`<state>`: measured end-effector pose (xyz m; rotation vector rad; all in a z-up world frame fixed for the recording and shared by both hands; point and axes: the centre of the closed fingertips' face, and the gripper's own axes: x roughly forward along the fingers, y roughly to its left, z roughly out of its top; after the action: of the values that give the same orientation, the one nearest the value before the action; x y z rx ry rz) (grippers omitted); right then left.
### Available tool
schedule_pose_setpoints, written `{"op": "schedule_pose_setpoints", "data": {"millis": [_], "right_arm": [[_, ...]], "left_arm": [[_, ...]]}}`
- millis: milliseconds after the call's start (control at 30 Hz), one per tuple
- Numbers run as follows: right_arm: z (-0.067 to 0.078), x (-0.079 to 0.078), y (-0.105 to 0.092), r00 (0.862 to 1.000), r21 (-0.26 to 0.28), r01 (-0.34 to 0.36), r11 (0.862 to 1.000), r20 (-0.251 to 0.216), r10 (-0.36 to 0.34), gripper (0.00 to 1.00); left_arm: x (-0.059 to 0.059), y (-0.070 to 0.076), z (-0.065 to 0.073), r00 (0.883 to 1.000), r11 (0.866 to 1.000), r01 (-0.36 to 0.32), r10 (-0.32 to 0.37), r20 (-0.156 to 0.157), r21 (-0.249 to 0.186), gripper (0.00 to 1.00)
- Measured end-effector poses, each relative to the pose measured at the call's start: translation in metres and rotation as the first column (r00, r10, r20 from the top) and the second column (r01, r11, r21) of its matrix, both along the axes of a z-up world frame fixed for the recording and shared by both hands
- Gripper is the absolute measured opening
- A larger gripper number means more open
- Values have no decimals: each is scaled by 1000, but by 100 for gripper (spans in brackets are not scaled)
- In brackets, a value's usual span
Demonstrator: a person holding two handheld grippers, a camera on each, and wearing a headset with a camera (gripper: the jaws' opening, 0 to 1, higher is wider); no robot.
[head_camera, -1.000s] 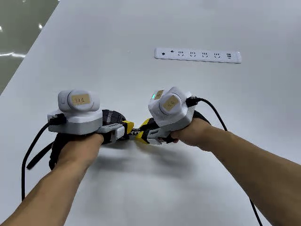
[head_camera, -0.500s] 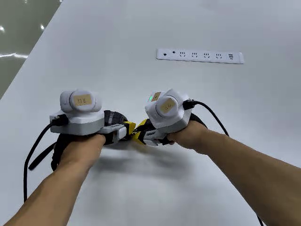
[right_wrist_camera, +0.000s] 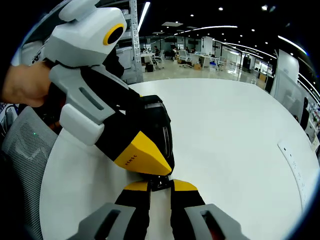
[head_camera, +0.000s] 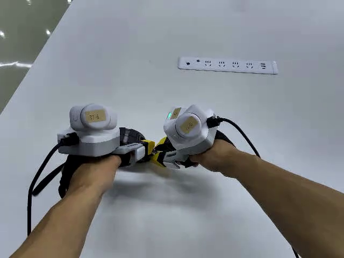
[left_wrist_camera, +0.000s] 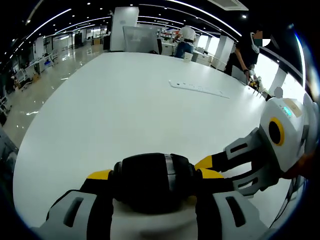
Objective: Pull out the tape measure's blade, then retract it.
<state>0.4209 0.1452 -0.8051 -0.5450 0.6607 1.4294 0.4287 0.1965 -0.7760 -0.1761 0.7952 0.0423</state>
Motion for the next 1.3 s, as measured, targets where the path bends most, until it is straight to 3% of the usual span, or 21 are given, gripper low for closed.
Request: {"op": "schedule_pose_setpoints", "data": {"millis": [467,1033,1300], "right_arm": [[4,5,-3,999,-3,-2,1000,36,2,16],[9,7,-15,999,15,34,999,14,-35,23],[15,9,-26,998,19,58,998,20,-58,29]], "left_arm": [[1,0,1,1000,1000,-14,14,2,-10,64],[-1,2,3,1000,1000,12,-12,5,1,65],[-8,5,2,999,999,49,-49,-15,22,68]]}}
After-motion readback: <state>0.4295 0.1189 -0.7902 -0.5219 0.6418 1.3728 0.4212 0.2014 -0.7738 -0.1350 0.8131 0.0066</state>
